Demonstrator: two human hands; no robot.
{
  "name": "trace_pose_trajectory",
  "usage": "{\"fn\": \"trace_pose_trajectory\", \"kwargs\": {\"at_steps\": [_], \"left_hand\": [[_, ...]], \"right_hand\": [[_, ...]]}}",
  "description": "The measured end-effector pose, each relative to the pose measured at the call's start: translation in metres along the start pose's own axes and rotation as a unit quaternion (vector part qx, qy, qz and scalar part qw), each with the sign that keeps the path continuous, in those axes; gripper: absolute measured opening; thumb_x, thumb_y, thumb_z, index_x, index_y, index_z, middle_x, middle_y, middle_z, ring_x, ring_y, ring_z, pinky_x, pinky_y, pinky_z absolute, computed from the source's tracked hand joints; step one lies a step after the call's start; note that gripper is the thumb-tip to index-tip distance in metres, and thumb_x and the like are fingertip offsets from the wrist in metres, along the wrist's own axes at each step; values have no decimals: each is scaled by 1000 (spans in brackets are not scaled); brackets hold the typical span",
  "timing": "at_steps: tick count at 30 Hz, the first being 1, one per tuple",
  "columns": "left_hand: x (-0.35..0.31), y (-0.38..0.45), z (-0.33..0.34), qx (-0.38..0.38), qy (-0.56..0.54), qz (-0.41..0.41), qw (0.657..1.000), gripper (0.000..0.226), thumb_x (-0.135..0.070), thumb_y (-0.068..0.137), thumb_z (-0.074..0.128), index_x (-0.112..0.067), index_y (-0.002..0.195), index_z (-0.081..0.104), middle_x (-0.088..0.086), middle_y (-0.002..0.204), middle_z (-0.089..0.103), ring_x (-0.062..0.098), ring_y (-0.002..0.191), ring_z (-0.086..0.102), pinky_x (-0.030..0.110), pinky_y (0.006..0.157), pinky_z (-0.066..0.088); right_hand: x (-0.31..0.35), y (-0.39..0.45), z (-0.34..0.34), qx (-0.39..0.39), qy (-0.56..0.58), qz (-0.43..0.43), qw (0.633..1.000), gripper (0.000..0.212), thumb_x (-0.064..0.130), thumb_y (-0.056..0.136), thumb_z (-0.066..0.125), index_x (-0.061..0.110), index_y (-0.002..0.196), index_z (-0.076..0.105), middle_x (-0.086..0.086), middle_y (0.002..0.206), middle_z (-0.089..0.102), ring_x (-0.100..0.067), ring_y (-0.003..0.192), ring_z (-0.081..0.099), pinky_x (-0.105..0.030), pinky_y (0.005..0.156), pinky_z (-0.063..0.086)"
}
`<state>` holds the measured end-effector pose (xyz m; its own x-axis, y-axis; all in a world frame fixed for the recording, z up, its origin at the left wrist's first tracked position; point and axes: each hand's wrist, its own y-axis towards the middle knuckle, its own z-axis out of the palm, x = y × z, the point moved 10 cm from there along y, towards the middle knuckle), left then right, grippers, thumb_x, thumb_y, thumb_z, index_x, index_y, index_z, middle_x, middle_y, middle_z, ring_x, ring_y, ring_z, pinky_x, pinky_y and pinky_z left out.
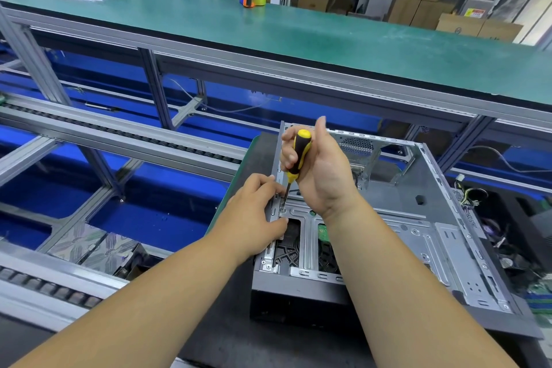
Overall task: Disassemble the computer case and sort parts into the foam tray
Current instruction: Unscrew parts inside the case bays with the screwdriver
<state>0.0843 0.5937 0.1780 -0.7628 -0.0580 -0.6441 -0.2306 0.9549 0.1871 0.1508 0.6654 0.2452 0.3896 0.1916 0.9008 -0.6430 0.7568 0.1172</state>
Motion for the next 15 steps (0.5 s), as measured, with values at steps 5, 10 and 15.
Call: {"fn": "trace_pose_trajectory", "kwargs": {"at_steps": [5,10,15], "left_hand": [[0,0,0,-3,-5,3,1000,49,-39,78,70,-33,123,52,-23,125,35,-1,130,37,30,95,45],[1,0,1,2,-9,3,1000,49,-39,78,69,-34,123,52,-24,126,35,0,132,35,35,100,45],[3,0,2,5,-6,-1,1000,50,-40,78,69,-35,124,50,-23,128,34,3,131,38,38,100,46]], "right_hand": [[4,-3,-8,-18,-50,-29,998,20,30,102,46,16,89,54,-2,77,56,-17,66,48,-28,67,40],[5,-3,-12,-24,-54,-20,998,22,33,95,51,14,89,62,-1,85,61,-16,73,54,-31,75,44],[5,-4,-10,-8,-46,-12,999,27,30,99,49,11,93,68,0,84,60,-16,76,55,-29,75,45]]}}
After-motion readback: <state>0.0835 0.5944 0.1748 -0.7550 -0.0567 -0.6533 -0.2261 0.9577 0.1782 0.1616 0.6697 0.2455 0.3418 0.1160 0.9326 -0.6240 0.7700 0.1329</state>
